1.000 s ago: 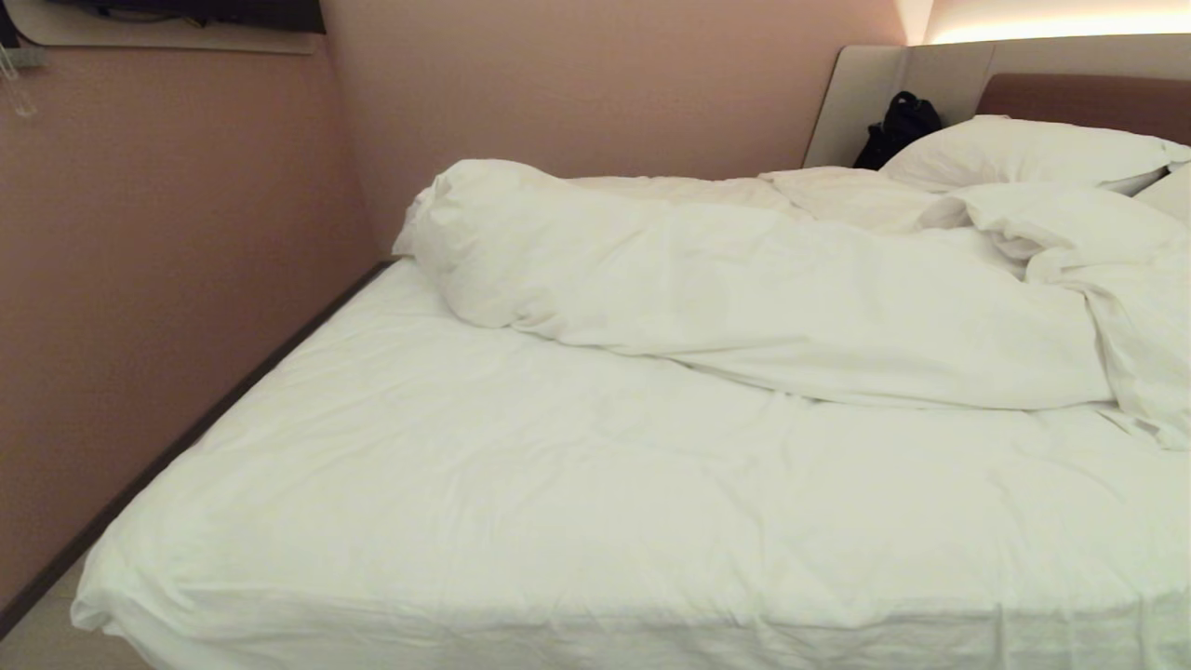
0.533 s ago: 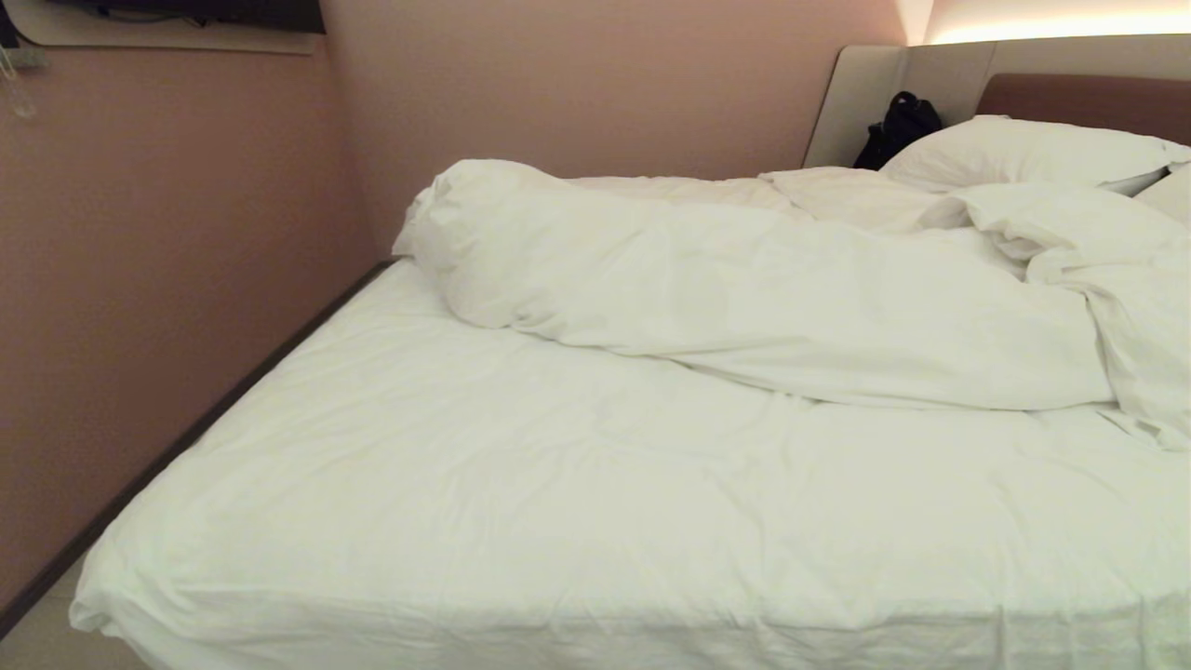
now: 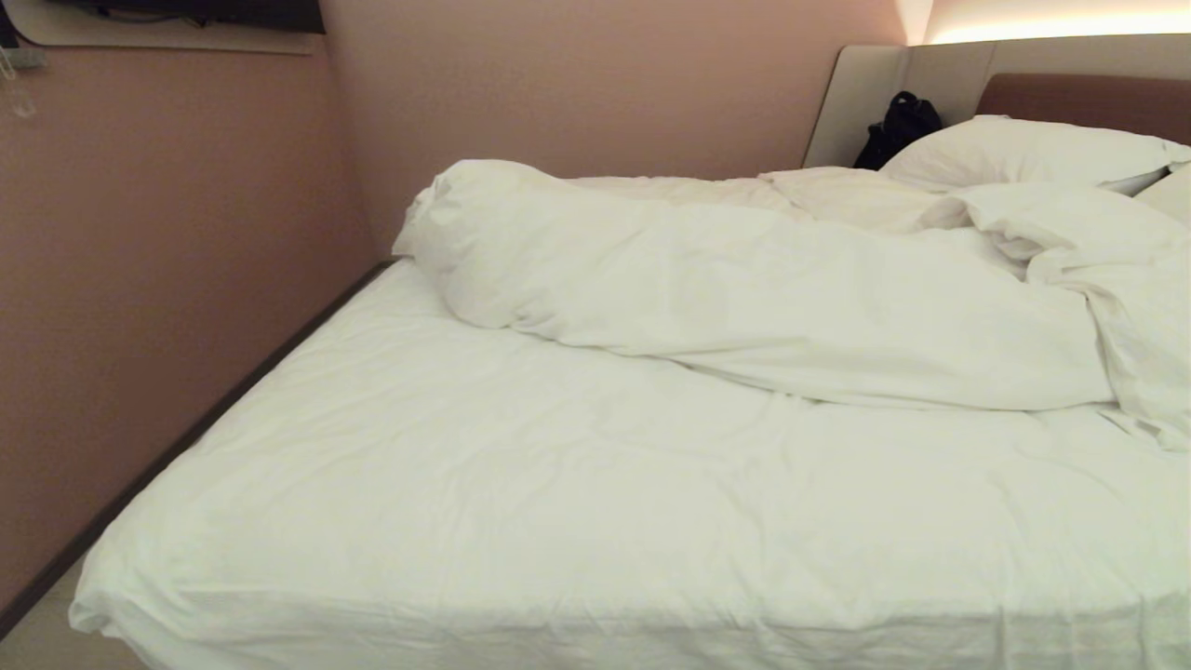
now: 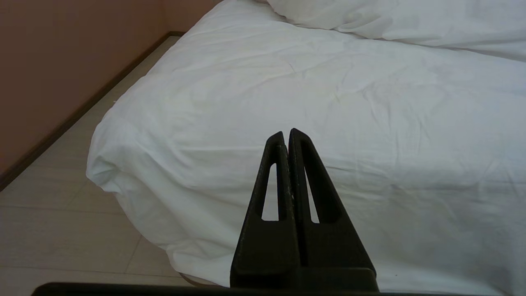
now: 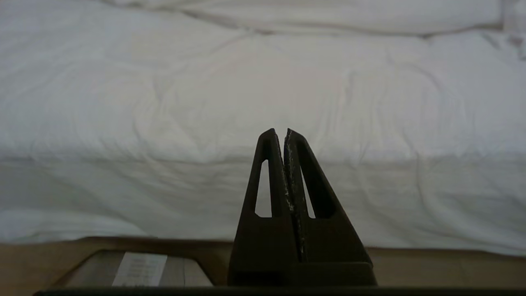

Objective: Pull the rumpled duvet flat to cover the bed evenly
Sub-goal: Hold the folded corner of the quilt

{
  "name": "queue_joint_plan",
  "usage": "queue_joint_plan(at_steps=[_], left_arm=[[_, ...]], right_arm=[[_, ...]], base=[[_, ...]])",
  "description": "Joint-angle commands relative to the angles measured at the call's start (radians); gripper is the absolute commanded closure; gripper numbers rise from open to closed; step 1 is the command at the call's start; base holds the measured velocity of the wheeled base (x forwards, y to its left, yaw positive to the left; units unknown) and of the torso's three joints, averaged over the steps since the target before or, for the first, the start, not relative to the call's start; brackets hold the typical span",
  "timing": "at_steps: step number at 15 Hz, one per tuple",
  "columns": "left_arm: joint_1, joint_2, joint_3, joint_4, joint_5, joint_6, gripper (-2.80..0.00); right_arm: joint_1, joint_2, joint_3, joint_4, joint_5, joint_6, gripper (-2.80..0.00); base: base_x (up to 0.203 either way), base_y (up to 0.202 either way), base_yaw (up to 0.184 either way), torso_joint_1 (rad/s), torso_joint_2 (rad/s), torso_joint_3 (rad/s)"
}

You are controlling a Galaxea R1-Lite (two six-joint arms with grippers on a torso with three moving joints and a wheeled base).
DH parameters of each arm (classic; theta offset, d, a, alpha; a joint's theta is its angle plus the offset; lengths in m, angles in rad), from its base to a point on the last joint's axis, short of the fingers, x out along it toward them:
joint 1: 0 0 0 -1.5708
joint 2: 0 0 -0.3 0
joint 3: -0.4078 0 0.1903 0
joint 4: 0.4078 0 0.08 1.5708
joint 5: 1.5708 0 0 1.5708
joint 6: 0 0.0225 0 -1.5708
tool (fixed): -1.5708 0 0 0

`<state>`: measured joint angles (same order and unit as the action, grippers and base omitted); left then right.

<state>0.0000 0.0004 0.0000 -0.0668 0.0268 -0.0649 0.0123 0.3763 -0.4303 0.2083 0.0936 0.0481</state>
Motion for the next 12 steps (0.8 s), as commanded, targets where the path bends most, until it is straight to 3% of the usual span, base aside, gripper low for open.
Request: queue_joint_plan(at_steps=[1,6,12], left_arm=[[-0.001,0.0,0.0,-0.001,0.001,-0.001,0.0],[0.0,0.0,0.0,-0.001,0.001,-0.001,0.0],[0.0,0.0,0.0,-0.001,0.001,-0.001,0.0]], right_arm=[[0.001,0.237,-0.044,-0.151,-0.001,0.0,0.0],[0.002,0.738,-0.34,-0.254,-0.052,-0.014,0.0],[0.042,1.236,-0.714,-0.256,-0.284,-0.215,0.0]], base=[[0.0,0.0,0.0,0.0,0.0,0.0],[0.0,0.0,0.0,0.0,0.0,0.0],[0.0,0.0,0.0,0.0,0.0,0.0]])
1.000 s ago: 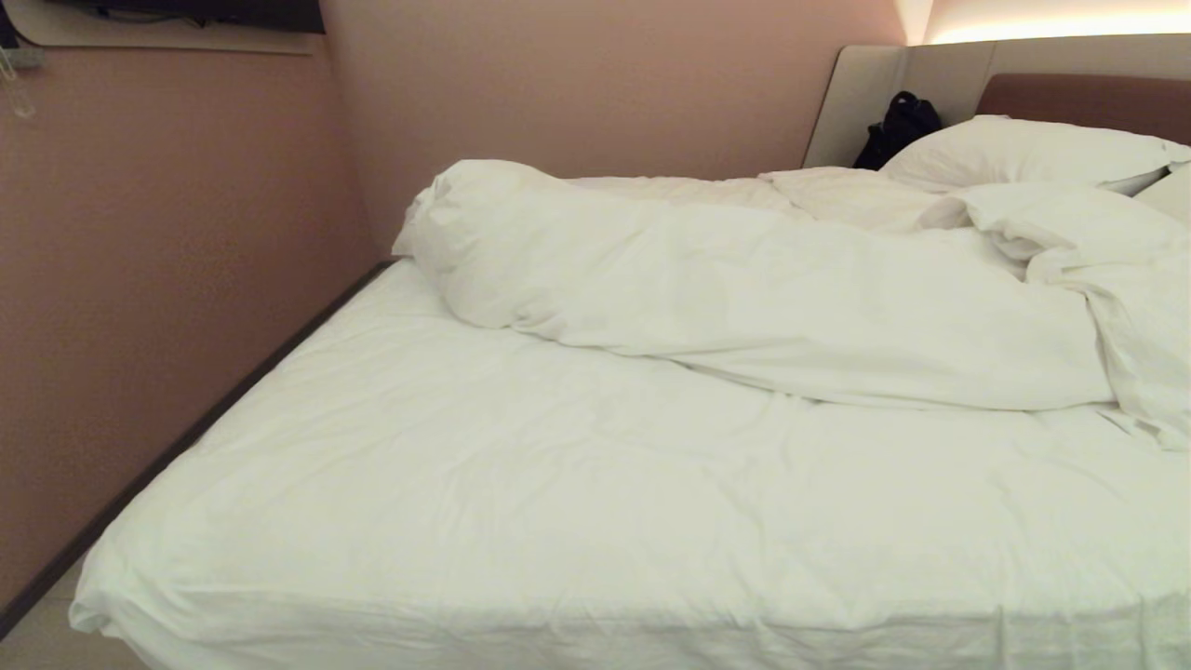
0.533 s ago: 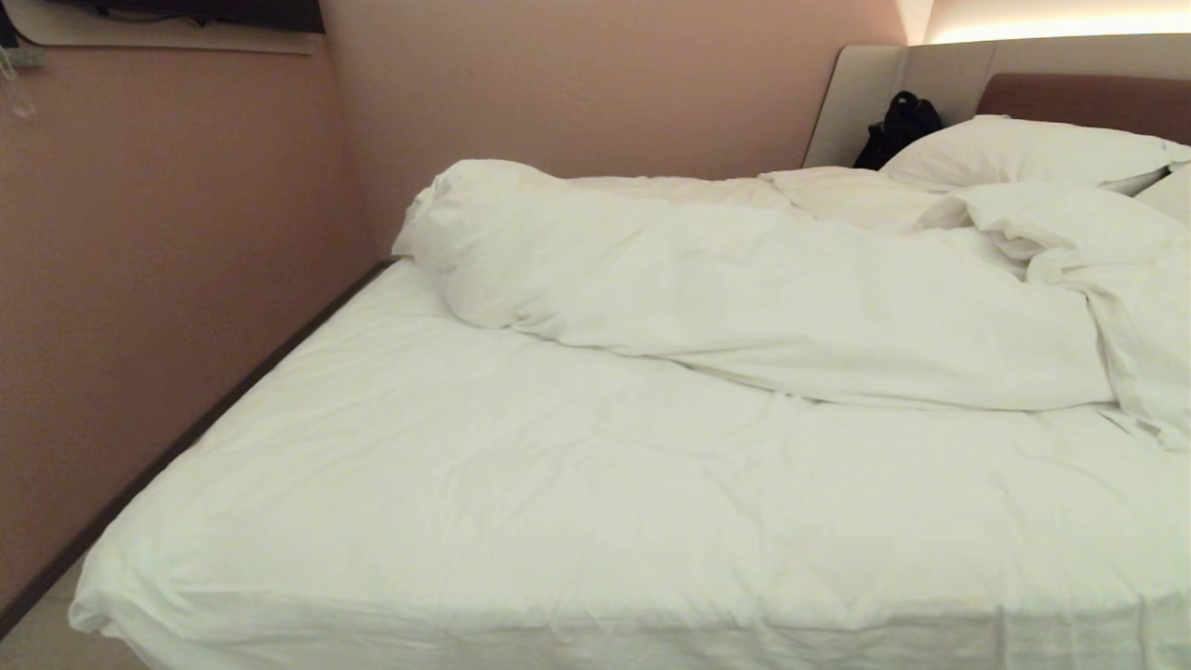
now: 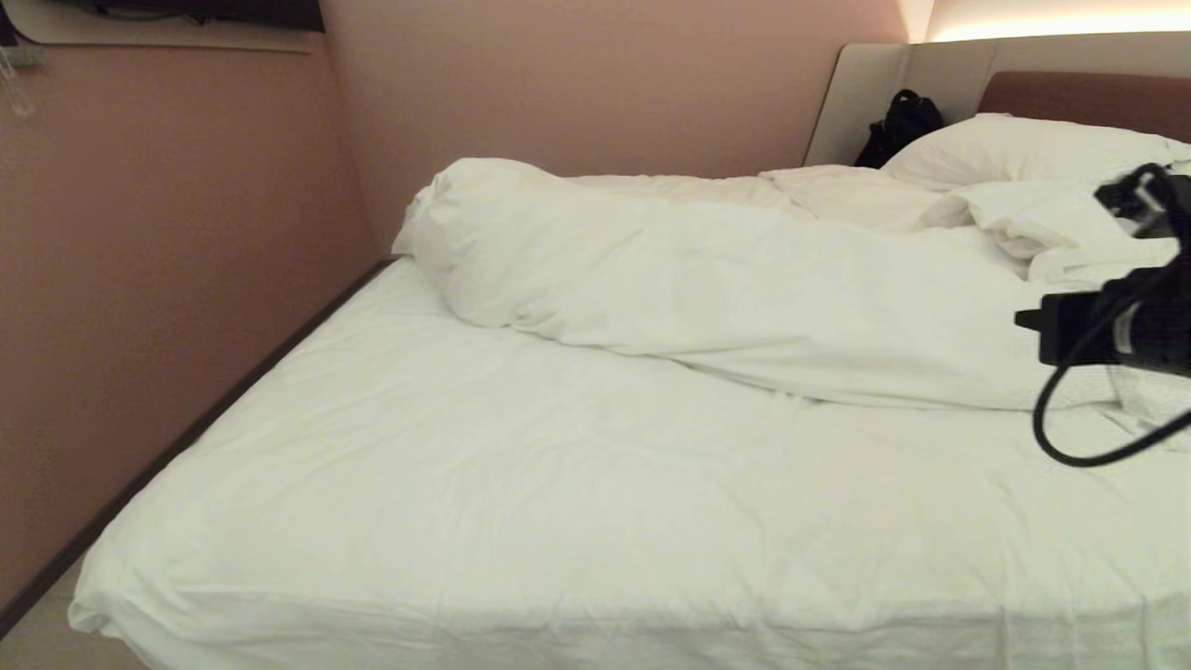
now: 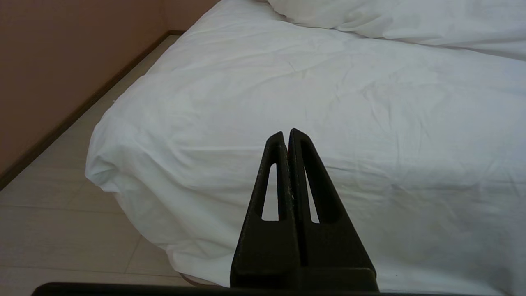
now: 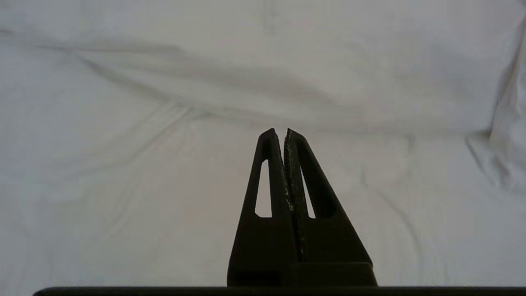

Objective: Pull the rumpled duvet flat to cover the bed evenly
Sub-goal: Hold the folded corner of the quilt

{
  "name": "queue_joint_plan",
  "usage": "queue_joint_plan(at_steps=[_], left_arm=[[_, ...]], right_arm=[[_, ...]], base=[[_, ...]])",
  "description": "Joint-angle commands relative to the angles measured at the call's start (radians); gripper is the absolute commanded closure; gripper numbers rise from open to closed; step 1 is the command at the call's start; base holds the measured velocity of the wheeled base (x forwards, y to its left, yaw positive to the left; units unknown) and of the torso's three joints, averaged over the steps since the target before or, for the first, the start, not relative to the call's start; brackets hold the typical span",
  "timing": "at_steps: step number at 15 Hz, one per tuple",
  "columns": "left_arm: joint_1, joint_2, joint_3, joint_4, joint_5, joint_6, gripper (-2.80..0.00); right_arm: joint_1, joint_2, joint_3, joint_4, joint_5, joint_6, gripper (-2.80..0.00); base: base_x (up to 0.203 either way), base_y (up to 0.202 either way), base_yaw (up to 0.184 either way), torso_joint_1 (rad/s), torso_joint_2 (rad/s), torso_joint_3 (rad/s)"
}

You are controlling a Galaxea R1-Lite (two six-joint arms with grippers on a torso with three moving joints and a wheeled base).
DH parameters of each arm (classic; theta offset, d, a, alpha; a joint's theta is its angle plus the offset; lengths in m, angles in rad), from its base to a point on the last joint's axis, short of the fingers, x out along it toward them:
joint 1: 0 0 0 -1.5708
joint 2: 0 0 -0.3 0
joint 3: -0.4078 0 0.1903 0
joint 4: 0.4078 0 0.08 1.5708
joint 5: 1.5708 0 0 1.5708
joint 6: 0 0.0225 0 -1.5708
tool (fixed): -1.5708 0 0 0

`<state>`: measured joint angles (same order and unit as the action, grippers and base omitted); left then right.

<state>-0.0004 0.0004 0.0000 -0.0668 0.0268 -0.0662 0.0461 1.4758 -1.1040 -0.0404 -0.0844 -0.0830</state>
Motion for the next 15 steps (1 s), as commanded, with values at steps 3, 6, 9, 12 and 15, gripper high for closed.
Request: queue_joint_plan(at_steps=[3,6,9,12,15], left_arm=[[0.0,0.0,0.0,-0.001,0.001,0.0,0.0],[0.0,0.0,0.0,-0.001,0.001,0.0,0.0],[0.0,0.0,0.0,-0.001,0.001,0.0,0.0],[-0.001,0.0,0.0,-0.001,0.001,0.0,0.0],[0.0,0.0,0.0,-0.001,0.001,0.0,0.0]], right_arm=[[0.071,0.308,-0.173,-0.011,-0.256,-0.114,0.0],[0.138,0.403,-0.229,-0.016,-0.322,-0.119,0.0],[0.191,0.485,-0.25,-0.066,-0.395,-0.122,0.0],[0.251,0.531,-0.235,-0.184,-0.422,-0.188,0.0],[0.289,0.554,-0.246,-0.224,-0.439,-0.228,0.0]], base=[[0.0,0.0,0.0,0.0,0.0,0.0],[0.0,0.0,0.0,0.0,0.0,0.0],[0.0,0.0,0.0,0.0,0.0,0.0],[0.0,0.0,0.0,0.0,0.0,0.0],[0.0,0.0,0.0,0.0,0.0,0.0]])
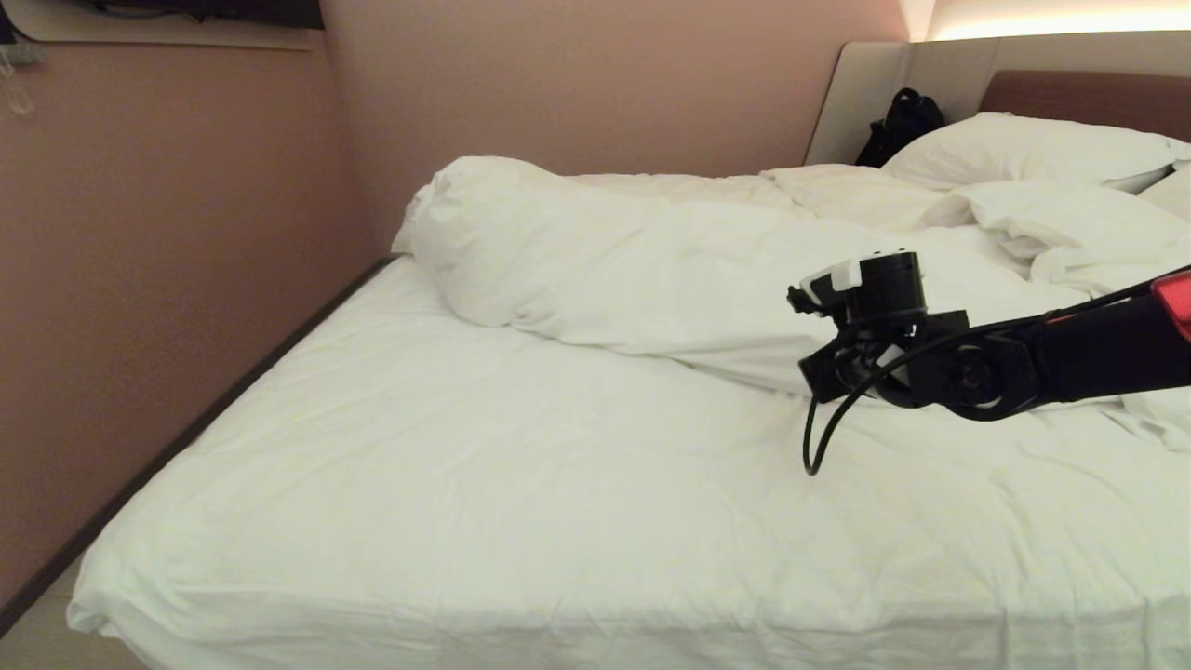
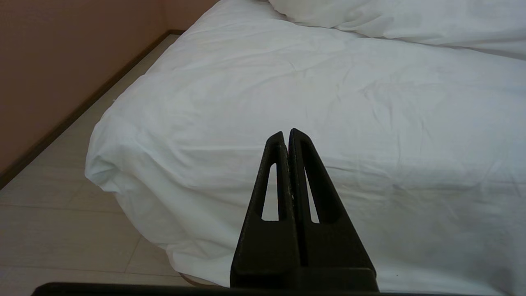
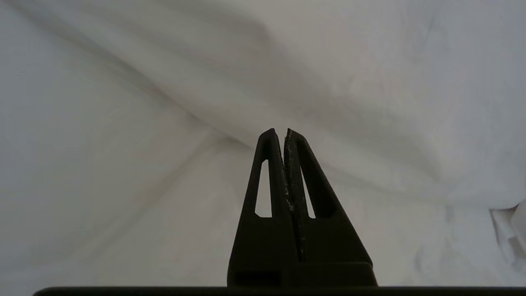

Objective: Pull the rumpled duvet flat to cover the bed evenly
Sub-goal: Hold the folded corner of the quilt

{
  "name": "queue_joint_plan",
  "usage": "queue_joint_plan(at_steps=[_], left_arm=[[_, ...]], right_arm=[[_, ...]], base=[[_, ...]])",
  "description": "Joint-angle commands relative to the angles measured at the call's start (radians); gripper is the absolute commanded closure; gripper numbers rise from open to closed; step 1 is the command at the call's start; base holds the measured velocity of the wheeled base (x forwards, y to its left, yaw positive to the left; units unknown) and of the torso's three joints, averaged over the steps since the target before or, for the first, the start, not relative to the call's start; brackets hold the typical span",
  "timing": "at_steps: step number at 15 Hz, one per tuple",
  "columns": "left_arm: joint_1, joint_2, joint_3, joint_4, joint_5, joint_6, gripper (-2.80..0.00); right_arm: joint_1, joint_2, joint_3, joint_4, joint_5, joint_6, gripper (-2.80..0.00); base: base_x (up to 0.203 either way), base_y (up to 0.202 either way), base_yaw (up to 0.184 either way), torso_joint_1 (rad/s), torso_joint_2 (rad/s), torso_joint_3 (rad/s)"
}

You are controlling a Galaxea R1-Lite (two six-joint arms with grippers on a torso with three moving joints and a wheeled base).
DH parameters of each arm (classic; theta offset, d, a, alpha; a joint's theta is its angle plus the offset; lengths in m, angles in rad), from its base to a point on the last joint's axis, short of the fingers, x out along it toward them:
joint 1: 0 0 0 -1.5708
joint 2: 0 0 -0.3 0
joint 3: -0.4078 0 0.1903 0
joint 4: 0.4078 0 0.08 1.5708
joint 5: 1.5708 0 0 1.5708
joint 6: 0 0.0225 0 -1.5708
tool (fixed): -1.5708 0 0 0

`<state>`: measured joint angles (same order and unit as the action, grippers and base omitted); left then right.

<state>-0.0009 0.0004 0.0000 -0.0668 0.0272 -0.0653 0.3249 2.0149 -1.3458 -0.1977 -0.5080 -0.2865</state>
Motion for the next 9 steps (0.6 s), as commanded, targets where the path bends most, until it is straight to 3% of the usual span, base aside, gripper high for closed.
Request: queue_joint_plan(at_steps=[1,6,9], left_arm=[[0.0,0.0,0.0,-0.001,0.0,-0.001,0.0],[0.0,0.0,0.0,-0.001,0.0,-0.001,0.0],[0.001,0.0,0.0,-0.001,0.0,-0.001,0.0]], right_arm=[[0.013,0.025,-0.01,-0.076,-0.014,-0.037,-2.8],[0.031,0.161,-0.047,-0.275,-0.008,-0.186,-2.8],[0.038,0.245,-0.134,-0.332,-0.007,-0.214,-2.8]], base=[[0.0,0.0,0.0,0.0,0.0,0.0],[0.0,0.0,0.0,0.0,0.0,0.0],[0.0,0.0,0.0,0.0,0.0,0.0]])
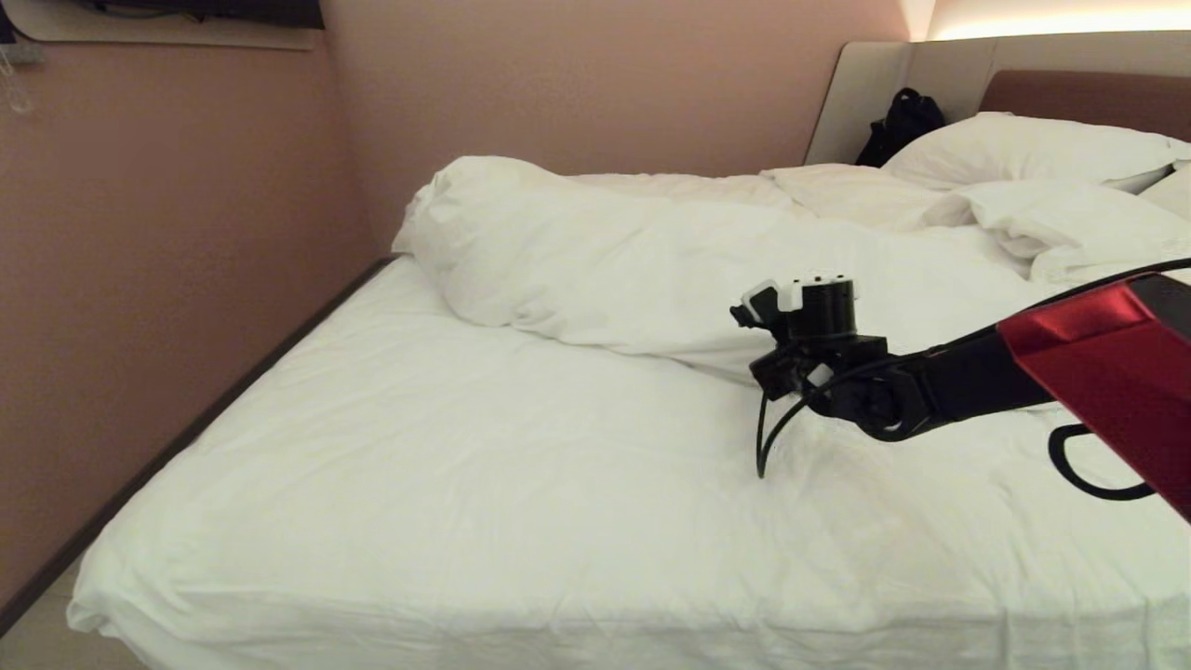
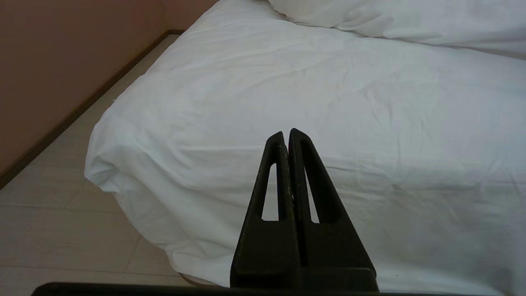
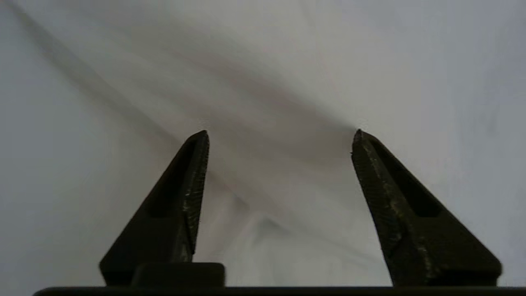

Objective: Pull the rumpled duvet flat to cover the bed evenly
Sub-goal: Hold the folded corner of the quilt

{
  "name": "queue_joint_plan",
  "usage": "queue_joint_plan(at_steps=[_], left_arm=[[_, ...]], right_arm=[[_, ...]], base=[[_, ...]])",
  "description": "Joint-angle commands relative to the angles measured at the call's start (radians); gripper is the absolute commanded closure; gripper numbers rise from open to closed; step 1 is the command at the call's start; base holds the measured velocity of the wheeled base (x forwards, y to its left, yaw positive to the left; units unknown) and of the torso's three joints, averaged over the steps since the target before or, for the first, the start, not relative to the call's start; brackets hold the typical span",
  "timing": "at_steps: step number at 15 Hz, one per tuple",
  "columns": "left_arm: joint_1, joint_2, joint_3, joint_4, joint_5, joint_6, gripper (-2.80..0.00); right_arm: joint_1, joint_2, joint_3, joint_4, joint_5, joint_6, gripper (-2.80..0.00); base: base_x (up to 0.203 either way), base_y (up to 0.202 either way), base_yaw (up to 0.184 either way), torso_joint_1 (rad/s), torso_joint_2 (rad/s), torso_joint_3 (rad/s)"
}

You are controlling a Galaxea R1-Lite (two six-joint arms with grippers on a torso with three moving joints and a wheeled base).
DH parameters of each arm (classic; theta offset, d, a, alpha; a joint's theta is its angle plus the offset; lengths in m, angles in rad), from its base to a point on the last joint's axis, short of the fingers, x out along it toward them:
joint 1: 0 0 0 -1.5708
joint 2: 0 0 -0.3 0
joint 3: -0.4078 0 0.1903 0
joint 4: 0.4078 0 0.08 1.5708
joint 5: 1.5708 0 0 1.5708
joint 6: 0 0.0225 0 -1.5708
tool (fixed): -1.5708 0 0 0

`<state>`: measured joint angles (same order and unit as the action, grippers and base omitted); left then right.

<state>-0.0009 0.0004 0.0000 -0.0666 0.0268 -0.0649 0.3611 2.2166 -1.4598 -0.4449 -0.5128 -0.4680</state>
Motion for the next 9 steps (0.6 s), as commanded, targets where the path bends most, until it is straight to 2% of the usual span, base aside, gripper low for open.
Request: queue_joint_plan(at_steps=[1,5,9], left_arm=[[0.001,0.0,0.0,-0.001,0.001,-0.001,0.0],[0.001,0.0,0.0,-0.001,0.001,-0.001,0.0],[-0.001,0.0,0.0,-0.001,0.001,-0.001,0.0]], right_arm=[[0.001,0.068,-0.057,-0.087,-0.003,-0.036,-2.8],[-0.005,0.19,-0.207,-0.086,-0.01,-0.056,-2.8],[-0.046,0.315,-0.363,-0.082,-0.01,-0.059,-2.8]], base=[[0.0,0.0,0.0,0.0,0.0,0.0],[0.0,0.0,0.0,0.0,0.0,0.0],[0.0,0.0,0.0,0.0,0.0,0.0]])
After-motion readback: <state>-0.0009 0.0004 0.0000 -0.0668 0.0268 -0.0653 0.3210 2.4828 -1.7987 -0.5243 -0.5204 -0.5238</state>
